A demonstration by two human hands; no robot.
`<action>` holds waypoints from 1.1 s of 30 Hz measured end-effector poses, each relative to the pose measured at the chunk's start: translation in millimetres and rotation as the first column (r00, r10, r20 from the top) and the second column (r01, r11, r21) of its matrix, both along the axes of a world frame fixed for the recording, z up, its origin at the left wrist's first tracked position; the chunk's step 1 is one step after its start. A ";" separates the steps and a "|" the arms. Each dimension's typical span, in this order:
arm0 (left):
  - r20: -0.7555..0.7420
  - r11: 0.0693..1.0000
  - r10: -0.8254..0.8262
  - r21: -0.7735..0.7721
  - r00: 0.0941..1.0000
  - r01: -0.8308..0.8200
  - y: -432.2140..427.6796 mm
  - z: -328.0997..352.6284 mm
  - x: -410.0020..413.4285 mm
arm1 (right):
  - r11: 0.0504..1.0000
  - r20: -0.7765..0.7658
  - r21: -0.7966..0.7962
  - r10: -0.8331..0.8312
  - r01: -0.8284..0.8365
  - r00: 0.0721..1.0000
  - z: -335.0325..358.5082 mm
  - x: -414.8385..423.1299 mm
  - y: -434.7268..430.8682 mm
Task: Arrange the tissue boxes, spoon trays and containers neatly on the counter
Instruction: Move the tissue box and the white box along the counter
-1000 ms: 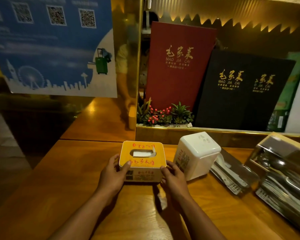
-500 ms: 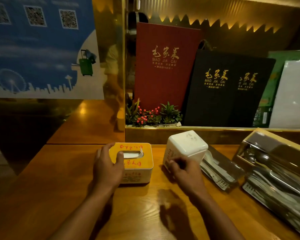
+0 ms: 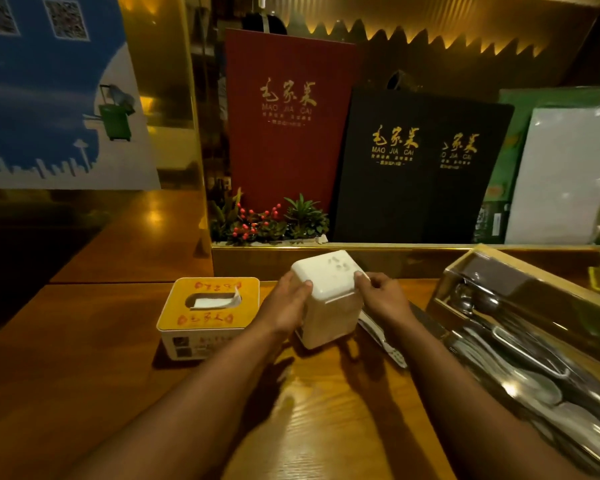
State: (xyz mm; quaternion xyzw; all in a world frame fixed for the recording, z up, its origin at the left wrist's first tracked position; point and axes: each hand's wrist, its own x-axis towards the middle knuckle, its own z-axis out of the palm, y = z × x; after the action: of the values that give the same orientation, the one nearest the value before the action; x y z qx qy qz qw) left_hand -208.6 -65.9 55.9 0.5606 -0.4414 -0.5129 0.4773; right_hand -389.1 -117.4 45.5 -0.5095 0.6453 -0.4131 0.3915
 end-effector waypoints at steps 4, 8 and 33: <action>0.073 0.997 0.059 -0.048 0.996 -0.055 3.6 -12.3 -1.9 | 0.999 0.109 -0.027 -0.028 0.031 0.994 -9.0 -2.6 11.6; 0.168 0.979 0.157 -0.154 0.973 -0.131 24.5 -24.5 -7.6 | 0.996 0.159 -0.087 -0.001 0.015 0.987 -24.2 -15.2 35.6; 0.088 0.976 0.118 -0.195 0.989 -0.099 90.9 -97.0 -21.2 | 0.995 0.008 -0.050 0.083 -0.082 0.997 -81.1 -39.2 99.6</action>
State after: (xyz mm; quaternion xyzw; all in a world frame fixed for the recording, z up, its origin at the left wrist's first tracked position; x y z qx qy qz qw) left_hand -229.8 25.0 -41.1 0.5607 -0.4801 -0.4131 0.5334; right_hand -428.3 -17.8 -35.6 -0.5433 0.6114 -0.4149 0.3986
